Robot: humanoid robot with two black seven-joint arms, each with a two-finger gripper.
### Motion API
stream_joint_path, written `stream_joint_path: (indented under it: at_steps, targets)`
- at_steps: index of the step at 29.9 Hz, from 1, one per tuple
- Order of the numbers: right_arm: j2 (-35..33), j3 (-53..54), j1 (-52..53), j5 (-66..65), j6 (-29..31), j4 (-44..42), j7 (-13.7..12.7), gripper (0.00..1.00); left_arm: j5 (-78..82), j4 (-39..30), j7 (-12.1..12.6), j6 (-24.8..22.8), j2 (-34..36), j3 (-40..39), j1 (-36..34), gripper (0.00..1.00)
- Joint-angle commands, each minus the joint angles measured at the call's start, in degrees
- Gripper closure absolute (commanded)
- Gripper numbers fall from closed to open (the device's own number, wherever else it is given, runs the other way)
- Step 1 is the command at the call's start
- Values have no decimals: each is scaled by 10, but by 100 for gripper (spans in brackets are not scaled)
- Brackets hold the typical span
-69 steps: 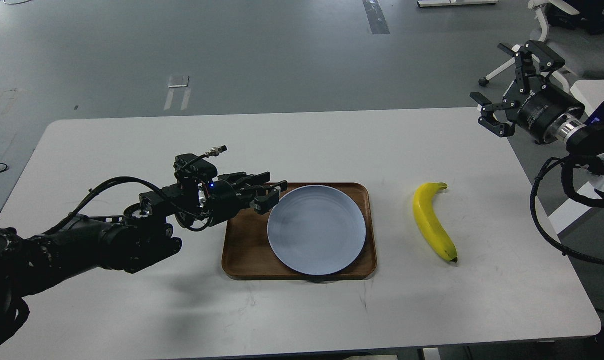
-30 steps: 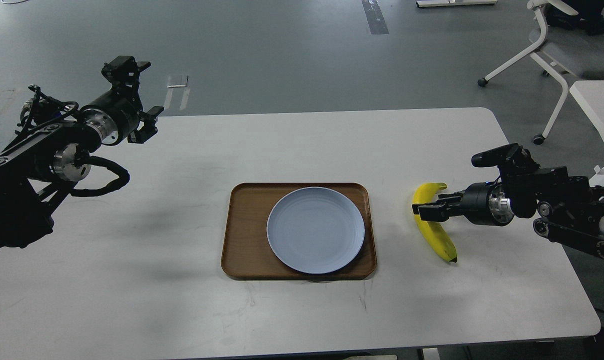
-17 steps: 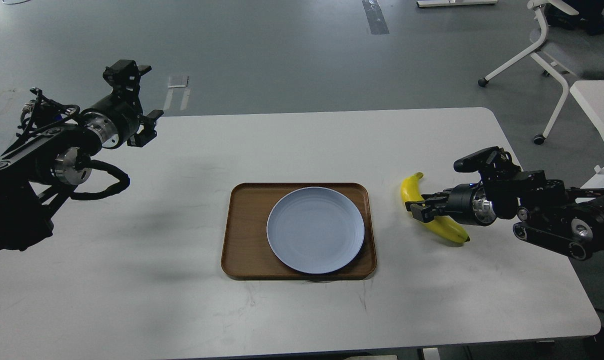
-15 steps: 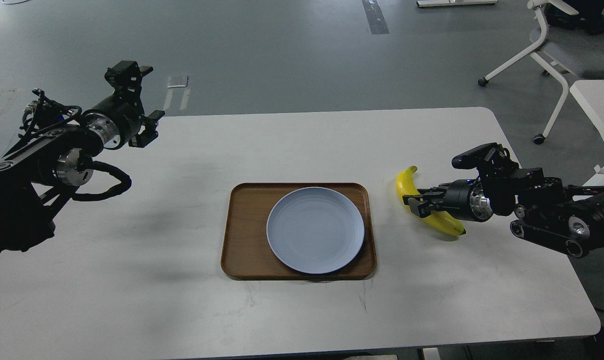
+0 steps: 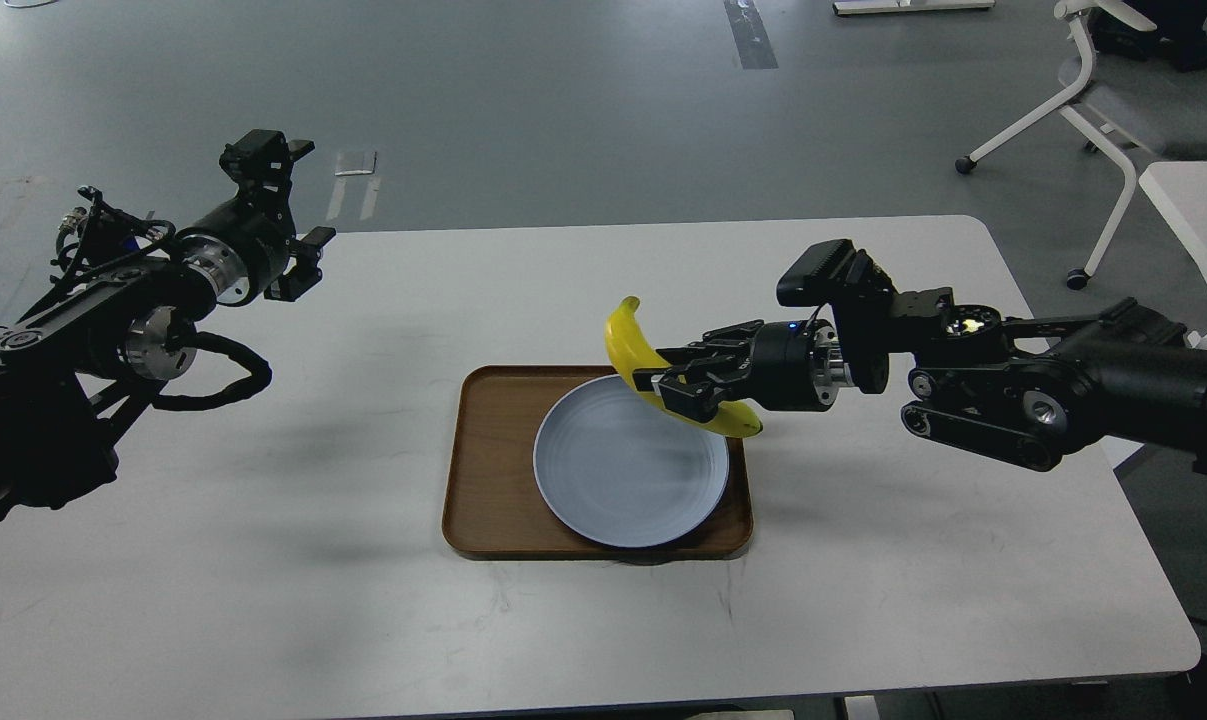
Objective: Place banana on plate with both arms
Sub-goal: 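Lift the banana with the right gripper and lower it onto the plate, then release the banana and raise the right gripper away from the plate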
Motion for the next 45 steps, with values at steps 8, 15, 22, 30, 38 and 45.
stream_joint_path:
  at_steps: [8,15,22,30,38,45]
  targets:
    - [85,-93,22,1,12,-21,1,94,0,1,0,-1,11,3,10,2]
    - [81,-108,37,0,31,-18,1,86,0,2,0,-1,11,3,10,2]
    - [81,-101,41,6,24,-26,1,3,1,3,0,-1,9,6,11,2]
    - [60,-88,42,7,24,-31,1,1,1,3,0,-1,1,7,11,2]
    - [-1,68,43,103,35,-73,1,1,1,-3,-1,-5,-1,6,5,2]
    - [-67,207,31,586,120,-77,-100,1,-15,-13,-3,-77,-15,-15,5,2]
